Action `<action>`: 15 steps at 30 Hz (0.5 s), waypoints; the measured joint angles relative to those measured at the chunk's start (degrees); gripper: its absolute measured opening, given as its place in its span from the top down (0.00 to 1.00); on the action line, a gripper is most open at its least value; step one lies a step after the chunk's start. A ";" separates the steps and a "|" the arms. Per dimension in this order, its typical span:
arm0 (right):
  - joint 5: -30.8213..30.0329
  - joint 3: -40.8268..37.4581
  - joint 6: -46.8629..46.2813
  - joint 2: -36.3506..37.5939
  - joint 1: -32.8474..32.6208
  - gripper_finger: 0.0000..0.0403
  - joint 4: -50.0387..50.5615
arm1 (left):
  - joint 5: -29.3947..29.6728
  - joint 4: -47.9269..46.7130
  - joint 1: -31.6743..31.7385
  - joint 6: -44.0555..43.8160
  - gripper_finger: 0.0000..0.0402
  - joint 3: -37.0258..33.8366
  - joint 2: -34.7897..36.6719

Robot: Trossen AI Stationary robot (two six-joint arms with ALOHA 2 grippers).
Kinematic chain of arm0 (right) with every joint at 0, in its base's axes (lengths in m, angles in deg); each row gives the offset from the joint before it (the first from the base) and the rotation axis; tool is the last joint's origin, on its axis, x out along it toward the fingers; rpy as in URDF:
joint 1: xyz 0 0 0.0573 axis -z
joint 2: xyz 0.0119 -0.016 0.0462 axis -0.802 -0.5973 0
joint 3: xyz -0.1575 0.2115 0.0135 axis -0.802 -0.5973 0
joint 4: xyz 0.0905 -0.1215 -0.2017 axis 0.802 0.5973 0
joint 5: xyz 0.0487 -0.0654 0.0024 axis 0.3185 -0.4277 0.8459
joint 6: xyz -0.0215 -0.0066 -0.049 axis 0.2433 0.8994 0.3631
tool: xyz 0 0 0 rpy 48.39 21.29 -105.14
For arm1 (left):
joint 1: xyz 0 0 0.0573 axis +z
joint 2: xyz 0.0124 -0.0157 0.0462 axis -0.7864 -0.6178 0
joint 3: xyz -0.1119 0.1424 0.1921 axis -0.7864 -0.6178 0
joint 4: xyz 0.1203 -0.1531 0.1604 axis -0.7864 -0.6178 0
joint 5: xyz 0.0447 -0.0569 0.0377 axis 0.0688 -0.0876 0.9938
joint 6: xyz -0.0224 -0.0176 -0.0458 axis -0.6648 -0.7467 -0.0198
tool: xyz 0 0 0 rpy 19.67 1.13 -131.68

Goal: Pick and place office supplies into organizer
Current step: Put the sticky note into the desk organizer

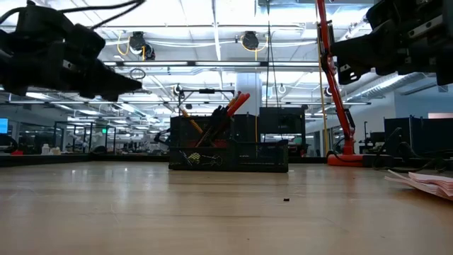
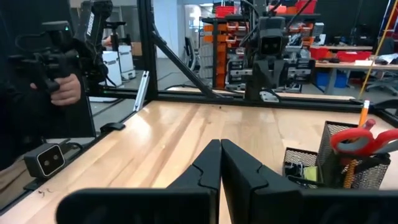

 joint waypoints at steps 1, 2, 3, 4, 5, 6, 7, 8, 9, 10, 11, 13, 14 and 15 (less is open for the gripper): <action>-0.11 0.00 -0.31 0.00 0.00 0.99 0.07 | -0.20 -0.99 -0.30 -0.30 0.97 0.00 0.00; -0.42 0.00 -0.52 0.00 0.00 0.99 0.16 | -0.29 -1.96 -0.72 -0.40 0.97 0.00 0.02; -1.52 0.00 -0.57 0.00 0.00 0.99 0.20 | -0.31 -2.96 -1.24 -0.41 0.96 0.00 0.01; -3.01 0.00 -0.64 0.00 0.00 0.99 0.20 | -0.28 -3.83 -1.75 -0.33 0.95 0.00 0.00; -4.39 0.00 -1.37 0.00 0.00 0.99 0.22 | 0.15 -4.21 -2.30 0.12 0.95 0.00 0.00; -5.55 0.00 -2.54 0.00 0.02 0.99 0.31 | 1.01 -4.06 -2.79 1.11 0.95 0.00 0.00; -6.27 -0.01 -3.43 0.00 0.03 0.99 0.67 | 1.96 -3.56 -3.18 2.53 0.95 0.00 0.01; -6.33 -0.13 -3.98 0.00 0.02 0.99 0.93 | 2.61 -2.50 -3.46 4.50 0.95 0.00 0.04; -6.31 -0.44 -4.26 0.00 0.00 0.99 0.92 | 2.97 -0.78 -3.79 6.92 0.95 -0.02 0.19; -6.26 -0.74 -4.33 0.00 0.00 0.99 0.58 | 3.08 1.71 -4.27 9.27 0.95 -0.02 0.50; -6.24 -0.94 -4.41 0.00 0.00 0.99 0.03 | 3.09 4.85 -4.84 11.10 0.95 -0.02 0.77; -6.23 -1.44 -4.44 0.00 0.00 0.99 -2.13 | 3.10 8.94 -6.25 13.49 0.95 0.00 2.10; -6.15 -1.74 -4.44 0.00 0.00 0.99 -3.37 | 3.19 9.66 -7.06 14.38 0.96 0.00 3.12; -6.10 -2.02 -4.44 0.00 0.00 0.99 -4.55 | 3.60 9.57 -7.95 15.01 0.97 0.00 4.30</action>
